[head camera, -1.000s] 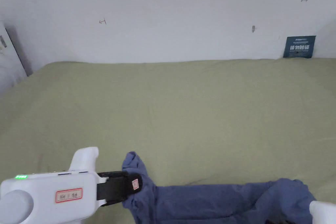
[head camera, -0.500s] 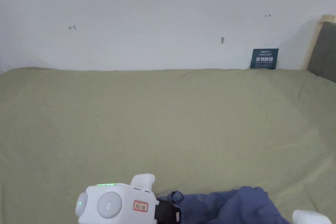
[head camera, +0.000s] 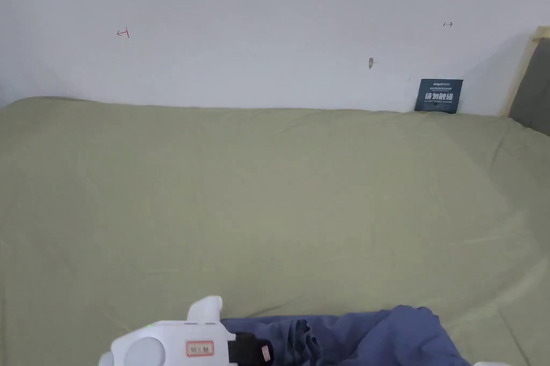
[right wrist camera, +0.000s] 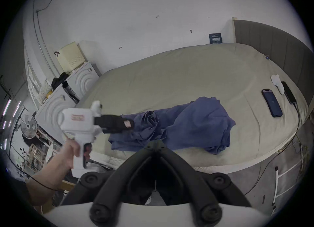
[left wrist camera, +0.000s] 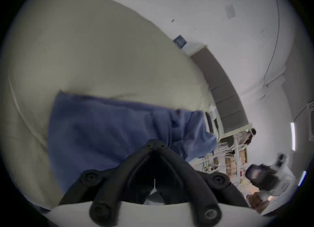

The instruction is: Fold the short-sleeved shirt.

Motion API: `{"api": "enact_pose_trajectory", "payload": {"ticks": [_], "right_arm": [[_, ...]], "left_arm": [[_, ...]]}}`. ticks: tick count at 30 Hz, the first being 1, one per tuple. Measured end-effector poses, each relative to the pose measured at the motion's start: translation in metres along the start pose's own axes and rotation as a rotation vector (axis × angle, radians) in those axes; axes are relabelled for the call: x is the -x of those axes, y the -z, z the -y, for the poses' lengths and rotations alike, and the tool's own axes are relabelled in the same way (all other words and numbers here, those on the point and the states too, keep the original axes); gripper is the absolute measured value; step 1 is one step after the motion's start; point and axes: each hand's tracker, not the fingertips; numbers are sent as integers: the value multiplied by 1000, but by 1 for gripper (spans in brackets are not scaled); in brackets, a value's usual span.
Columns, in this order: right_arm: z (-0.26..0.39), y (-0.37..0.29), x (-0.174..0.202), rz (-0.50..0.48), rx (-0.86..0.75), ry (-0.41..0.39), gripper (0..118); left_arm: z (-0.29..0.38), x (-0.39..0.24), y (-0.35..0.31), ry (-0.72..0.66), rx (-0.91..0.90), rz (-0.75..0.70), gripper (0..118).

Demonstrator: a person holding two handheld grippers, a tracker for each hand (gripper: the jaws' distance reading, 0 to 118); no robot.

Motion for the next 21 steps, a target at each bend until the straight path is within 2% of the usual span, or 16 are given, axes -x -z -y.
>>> {"api": "enact_pose_trajectory", "payload": {"ticks": [3, 5, 7, 10, 14, 17, 21], "right_arm": [[-2, -8, -2, 15, -12, -7, 1], [-4, -12, -5, 29, -22, -7, 1], [-6, -15, -6, 34, -30, -6, 1], [-7, -17, -6, 41, -36, -13, 1], [-5, -11, -4, 40, -18, -10, 1], [-4, -5, 0, 37, -3, -18, 1], [-6, -1, 6, 9, 3, -30, 1]], "left_arm": [[17, -2, 24, -47, 16, 20, 0], [23, 1, 36, -120, 6, 87, 0], [27, -9, 47, -132, -5, 171, 0], [31, -25, 58, -71, -7, 134, 0], [38, -22, 68, -157, 6, 184, 0], [30, -25, 50, -153, 1, 219, 0], [-2, -8, -16, -100, -77, 319, 0]]}}
